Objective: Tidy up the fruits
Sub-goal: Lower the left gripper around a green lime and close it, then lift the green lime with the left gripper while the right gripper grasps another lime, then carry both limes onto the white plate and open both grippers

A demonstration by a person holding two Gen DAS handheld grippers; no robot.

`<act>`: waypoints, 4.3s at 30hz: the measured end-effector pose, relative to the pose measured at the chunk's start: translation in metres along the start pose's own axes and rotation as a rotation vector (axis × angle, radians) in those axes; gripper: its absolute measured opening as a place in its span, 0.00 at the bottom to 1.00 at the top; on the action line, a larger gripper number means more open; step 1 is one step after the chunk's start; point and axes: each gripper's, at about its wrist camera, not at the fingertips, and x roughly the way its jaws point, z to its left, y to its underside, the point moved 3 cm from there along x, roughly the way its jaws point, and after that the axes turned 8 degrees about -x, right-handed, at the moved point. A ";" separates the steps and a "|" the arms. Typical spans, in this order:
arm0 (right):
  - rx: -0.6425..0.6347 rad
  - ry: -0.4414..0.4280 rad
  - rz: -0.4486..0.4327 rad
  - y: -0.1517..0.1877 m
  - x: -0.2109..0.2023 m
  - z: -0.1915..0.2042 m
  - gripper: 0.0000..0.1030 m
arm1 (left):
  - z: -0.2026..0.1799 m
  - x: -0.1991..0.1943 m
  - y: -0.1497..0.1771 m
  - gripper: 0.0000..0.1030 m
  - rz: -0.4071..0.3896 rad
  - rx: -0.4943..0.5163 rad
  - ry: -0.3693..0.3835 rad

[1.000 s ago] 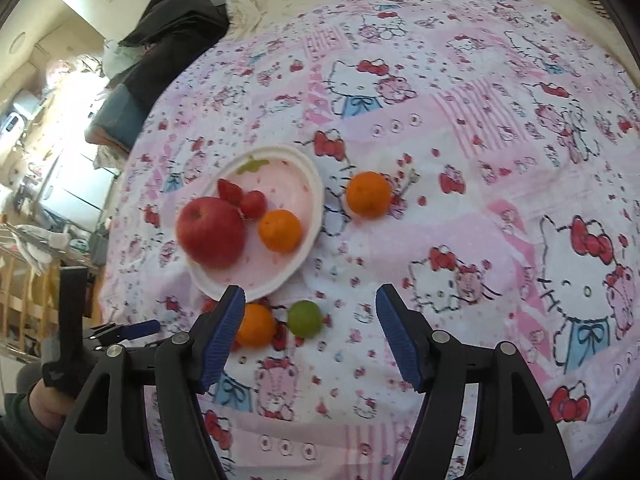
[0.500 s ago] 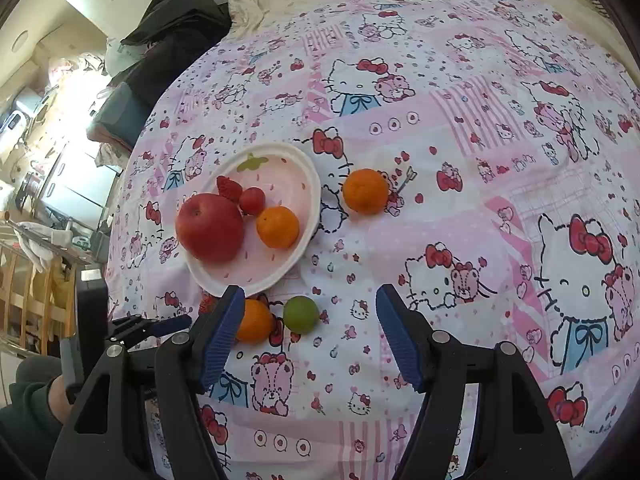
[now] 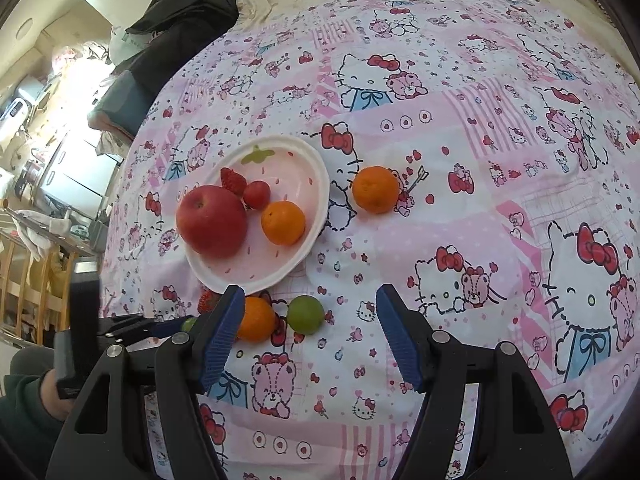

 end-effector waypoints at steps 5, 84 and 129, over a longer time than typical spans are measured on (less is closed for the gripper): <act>0.009 0.017 0.016 0.002 0.003 -0.003 0.69 | 0.004 -0.023 0.005 0.26 -0.030 -0.026 0.006; 0.076 -0.284 -0.031 -0.076 -0.001 0.026 0.29 | 0.044 -0.139 -0.077 0.27 -0.380 -0.193 0.018; -0.001 -0.166 0.160 -0.100 0.131 -0.003 0.31 | 0.061 0.002 -0.168 0.34 -0.192 -0.180 0.049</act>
